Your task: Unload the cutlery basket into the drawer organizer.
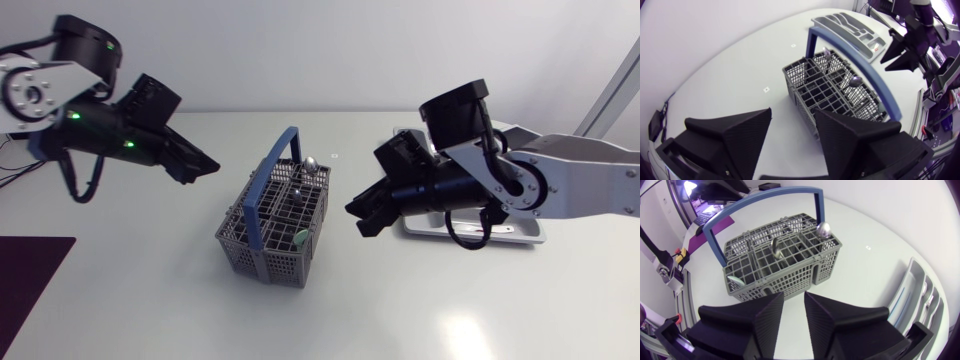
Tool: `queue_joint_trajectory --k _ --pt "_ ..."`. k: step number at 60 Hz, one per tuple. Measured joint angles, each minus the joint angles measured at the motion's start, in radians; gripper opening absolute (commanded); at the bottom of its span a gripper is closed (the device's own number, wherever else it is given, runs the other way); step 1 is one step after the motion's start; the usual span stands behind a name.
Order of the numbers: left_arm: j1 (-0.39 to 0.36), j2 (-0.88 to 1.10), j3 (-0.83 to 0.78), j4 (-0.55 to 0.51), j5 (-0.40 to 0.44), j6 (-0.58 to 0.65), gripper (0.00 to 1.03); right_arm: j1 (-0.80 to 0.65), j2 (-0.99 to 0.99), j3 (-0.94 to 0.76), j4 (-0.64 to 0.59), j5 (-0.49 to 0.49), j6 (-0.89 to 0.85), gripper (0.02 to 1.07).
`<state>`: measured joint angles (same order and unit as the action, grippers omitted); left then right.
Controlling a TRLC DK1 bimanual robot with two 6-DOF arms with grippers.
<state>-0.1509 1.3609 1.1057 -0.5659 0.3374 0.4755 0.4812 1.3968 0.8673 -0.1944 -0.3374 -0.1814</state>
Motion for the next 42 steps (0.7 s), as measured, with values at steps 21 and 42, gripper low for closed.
queue_joint_trajectory --k 21,42 --pt "-0.045 -0.191 -0.213 -0.047 -0.040 0.076 0.92 0.019 0.024 0.006 -0.039 -0.053 -0.005 0.68" --pt "-0.013 -0.197 -0.247 -0.043 -0.040 0.111 0.92 0.150 -0.035 0.009 -0.067 -0.051 -0.012 0.68"
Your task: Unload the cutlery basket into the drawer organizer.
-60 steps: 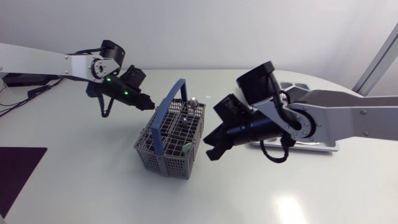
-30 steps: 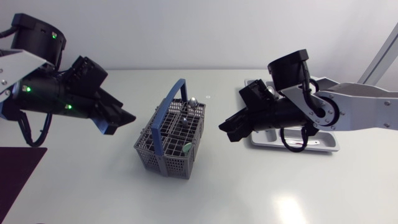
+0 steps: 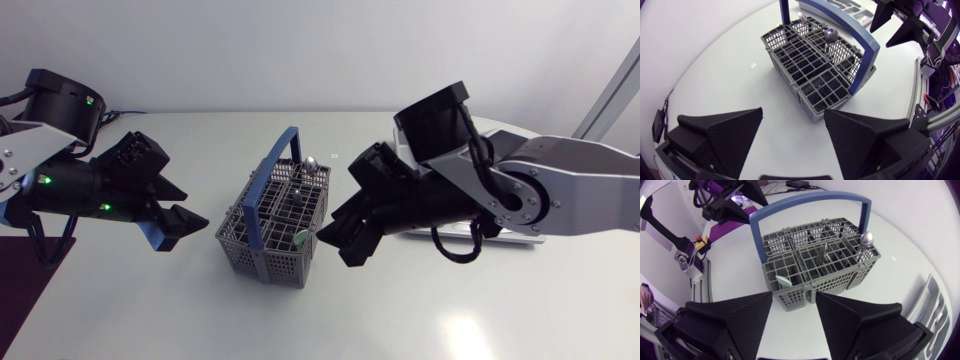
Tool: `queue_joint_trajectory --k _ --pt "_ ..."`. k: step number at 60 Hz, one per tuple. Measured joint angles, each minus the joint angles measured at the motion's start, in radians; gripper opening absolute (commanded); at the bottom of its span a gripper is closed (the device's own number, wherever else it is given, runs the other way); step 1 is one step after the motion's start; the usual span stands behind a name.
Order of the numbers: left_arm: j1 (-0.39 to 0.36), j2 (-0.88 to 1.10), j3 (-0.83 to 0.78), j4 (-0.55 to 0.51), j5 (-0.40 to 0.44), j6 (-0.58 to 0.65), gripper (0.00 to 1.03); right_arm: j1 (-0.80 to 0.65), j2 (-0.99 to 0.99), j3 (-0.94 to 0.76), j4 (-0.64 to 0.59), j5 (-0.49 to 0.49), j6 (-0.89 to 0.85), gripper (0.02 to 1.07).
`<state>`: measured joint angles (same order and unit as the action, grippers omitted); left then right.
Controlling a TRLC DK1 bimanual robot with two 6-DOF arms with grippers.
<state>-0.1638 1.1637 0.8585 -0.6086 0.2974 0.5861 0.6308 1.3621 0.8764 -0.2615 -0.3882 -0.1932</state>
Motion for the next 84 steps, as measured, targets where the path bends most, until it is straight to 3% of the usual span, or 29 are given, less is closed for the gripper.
queue_joint_trajectory --k 4,11,19,32,51,62,70,79,84 --pt "-0.001 -0.007 -0.001 0.000 0.000 0.014 0.95 0.018 -0.006 0.000 0.000 0.006 -0.030 0.70" --pt "-0.011 -0.036 -0.007 0.000 0.000 0.026 0.95 0.045 -0.038 -0.001 0.000 0.042 -0.128 0.86" --pt "-0.023 -0.050 -0.011 0.000 0.000 0.037 0.95 0.042 -0.083 -0.002 -0.002 0.046 -0.294 0.91" --pt "-0.029 -0.050 -0.013 0.000 -0.015 0.044 0.95 0.035 -0.087 -0.001 -0.057 0.054 -0.563 0.90" --pt "-0.029 -0.050 -0.013 0.000 -0.019 0.060 0.95 0.069 -0.015 0.046 -0.080 0.129 -0.804 0.87" --pt "-0.036 -0.050 -0.013 0.000 -0.019 0.069 0.95 0.101 0.014 0.071 -0.080 0.162 -0.868 0.84" --pt "-0.046 -0.050 -0.013 0.000 -0.028 0.070 0.95 0.114 0.035 0.082 -0.080 0.177 -0.916 0.73" --pt "-0.068 -0.051 -0.012 -0.010 -0.042 0.070 0.95 0.121 0.041 0.089 -0.090 0.177 -0.927 0.73" --pt "-0.106 -0.054 0.004 -0.067 -0.045 0.069 0.95 0.121 0.039 0.093 -0.093 0.177 -0.926 0.73"
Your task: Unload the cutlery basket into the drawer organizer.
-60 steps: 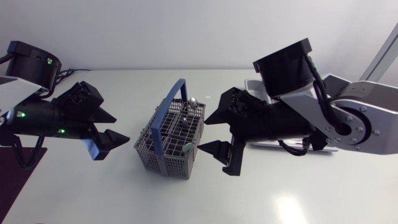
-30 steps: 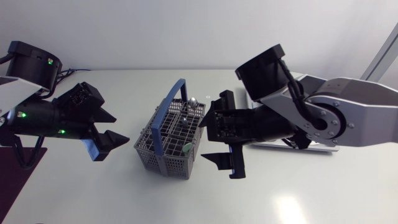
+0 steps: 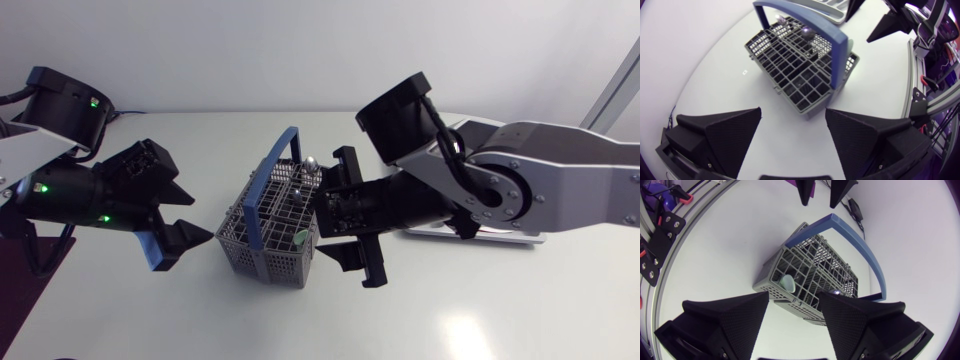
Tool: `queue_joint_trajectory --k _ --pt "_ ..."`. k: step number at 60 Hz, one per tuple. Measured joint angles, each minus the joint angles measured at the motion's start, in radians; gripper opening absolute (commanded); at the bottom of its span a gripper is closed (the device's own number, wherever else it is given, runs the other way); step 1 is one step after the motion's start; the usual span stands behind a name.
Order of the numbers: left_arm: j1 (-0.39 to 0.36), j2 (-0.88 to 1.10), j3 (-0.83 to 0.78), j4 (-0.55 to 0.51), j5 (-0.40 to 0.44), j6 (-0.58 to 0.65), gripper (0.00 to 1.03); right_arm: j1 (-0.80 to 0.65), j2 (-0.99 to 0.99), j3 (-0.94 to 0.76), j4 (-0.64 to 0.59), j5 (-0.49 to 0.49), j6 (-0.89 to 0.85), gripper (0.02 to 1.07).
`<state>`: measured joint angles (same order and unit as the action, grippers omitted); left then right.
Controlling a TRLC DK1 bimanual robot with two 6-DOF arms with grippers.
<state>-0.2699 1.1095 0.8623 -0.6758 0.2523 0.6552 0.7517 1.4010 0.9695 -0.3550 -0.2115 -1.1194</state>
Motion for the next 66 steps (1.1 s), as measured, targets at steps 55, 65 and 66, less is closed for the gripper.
queue_joint_trajectory --k 55,65,66 --pt "-0.401 -0.011 0.054 -0.076 -0.188 -0.183 0.86 -0.408 0.465 0.359 0.199 -0.254 0.552 0.20" --pt "-0.368 -0.109 -0.005 -0.086 -0.188 -0.170 0.86 -0.444 0.608 0.524 0.160 -0.317 0.653 0.12" --pt "-0.365 -0.113 -0.013 -0.085 -0.187 -0.164 0.86 -0.448 0.622 0.539 0.152 -0.318 0.663 0.12"
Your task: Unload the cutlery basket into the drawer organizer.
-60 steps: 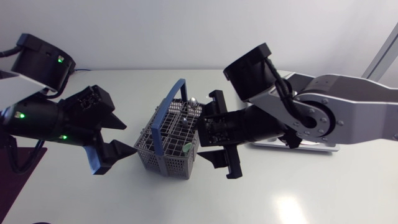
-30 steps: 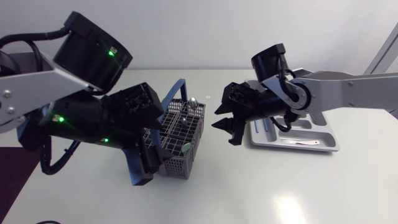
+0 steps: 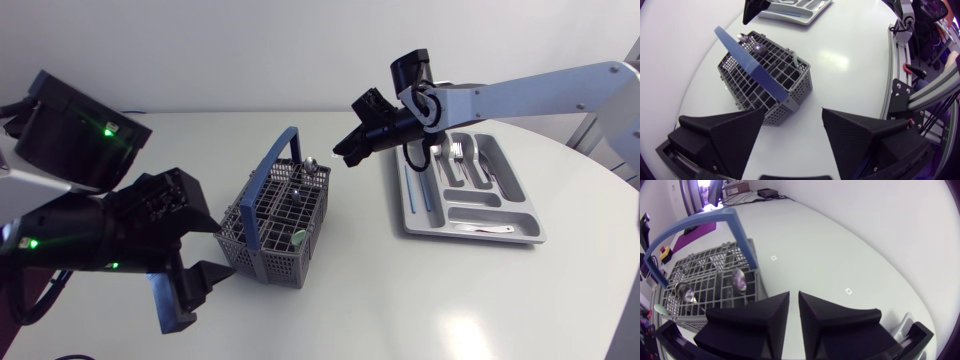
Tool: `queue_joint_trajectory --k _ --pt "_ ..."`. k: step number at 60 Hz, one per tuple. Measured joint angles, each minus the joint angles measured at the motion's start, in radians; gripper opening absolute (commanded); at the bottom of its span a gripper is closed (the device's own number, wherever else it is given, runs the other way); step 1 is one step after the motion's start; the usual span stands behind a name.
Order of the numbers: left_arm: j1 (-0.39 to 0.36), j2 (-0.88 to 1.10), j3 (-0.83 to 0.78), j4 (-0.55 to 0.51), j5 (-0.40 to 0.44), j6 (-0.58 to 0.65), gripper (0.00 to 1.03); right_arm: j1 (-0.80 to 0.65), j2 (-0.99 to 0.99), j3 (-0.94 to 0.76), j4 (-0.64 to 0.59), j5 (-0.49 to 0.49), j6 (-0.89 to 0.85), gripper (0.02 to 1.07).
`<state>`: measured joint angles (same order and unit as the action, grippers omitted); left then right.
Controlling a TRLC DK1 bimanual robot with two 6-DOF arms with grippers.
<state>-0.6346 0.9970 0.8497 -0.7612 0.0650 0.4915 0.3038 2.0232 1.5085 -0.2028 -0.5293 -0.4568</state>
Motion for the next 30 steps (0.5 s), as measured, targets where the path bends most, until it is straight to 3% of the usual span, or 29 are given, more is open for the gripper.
queue_joint_trajectory --k 11,30 --pt "0.057 0.030 -0.114 0.071 0.001 0.039 0.86 -0.018 0.135 0.128 -0.075 -0.082 0.061 0.12" --pt "0.160 0.174 -0.142 0.223 0.044 0.071 0.86 -0.018 0.167 0.142 -0.171 -0.211 0.069 0.12"
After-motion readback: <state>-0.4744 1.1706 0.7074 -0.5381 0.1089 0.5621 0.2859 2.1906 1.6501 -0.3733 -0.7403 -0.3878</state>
